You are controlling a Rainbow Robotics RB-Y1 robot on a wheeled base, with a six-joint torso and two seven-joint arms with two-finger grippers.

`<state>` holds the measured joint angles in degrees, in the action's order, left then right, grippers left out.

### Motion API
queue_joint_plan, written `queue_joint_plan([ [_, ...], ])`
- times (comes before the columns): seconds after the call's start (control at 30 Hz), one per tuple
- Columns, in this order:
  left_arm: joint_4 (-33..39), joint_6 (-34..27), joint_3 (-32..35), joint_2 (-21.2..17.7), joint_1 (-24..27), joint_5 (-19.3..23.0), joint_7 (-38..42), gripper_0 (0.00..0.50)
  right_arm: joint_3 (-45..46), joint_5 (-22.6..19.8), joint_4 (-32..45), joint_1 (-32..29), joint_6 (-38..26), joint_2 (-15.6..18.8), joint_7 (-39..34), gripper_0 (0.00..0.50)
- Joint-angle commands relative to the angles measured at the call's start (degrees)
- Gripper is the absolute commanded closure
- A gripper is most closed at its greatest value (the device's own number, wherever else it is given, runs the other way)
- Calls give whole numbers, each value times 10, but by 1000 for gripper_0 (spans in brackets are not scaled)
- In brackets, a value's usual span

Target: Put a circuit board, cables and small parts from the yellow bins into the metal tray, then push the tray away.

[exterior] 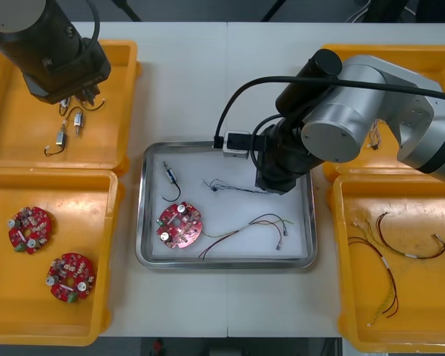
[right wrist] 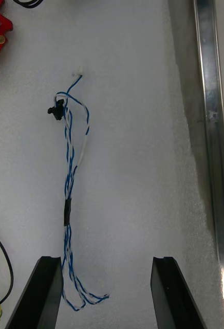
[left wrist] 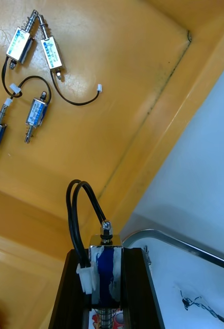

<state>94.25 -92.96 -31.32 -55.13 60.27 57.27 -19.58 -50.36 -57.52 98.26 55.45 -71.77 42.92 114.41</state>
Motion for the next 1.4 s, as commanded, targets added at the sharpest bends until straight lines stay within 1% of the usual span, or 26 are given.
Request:
queue_joint_plan([
  [0.03, 25, -8, 18, -27, 1, 7, -27, 500, 42, -46, 21, 0, -47, 25, 6, 0],
  [0.2, 27, -9, 18, -26, 1, 8, -24, 500, 115, -85, 27, 0, -129, 32, -6, 0],
  [0.23, 27, -9, 17, -27, 1, 8, -23, 500, 137, -94, 27, 0, -151, 35, -20, 0],
  [0.27, 28, -9, 18, -27, 1, 8, -23, 500, 145, -97, 28, 0, -159, 36, -27, 0],
  [0.33, 27, -10, 18, -27, 1, 8, -22, 500, 181, -106, 29, 0, -196, 41, -57, 0],
  [0.5, 27, -12, 18, -28, 1, 6, -22, 500, 247, -112, 33, 0, -269, 59, -142, 0],
  [0.63, 27, -12, 18, -29, 1, 6, -24, 500, 280, -117, 33, -3, -305, 82, -209, 0],
  [0.73, 28, -13, 17, -29, 0, 6, -23, 500, 310, -117, 33, -15, -323, 93, -259, 0],
  [0.87, 27, -14, 18, -29, 0, 6, -23, 500, 372, -108, 34, -53, -343, 106, -327, 0],
  [1.1, 27, -15, 18, -29, 1, 5, -22, 500, 460, -85, 39, -115, -364, 128, -394, 0],
  [1.23, 28, -15, 17, -29, 0, 5, -22, 500, 498, -60, 51, -151, -371, 139, -434, 0],
  [1.4, 27, -16, 17, -29, 1, 5, -22, 500, 540, -55, 52, -188, -380, 146, -479, 0],
])
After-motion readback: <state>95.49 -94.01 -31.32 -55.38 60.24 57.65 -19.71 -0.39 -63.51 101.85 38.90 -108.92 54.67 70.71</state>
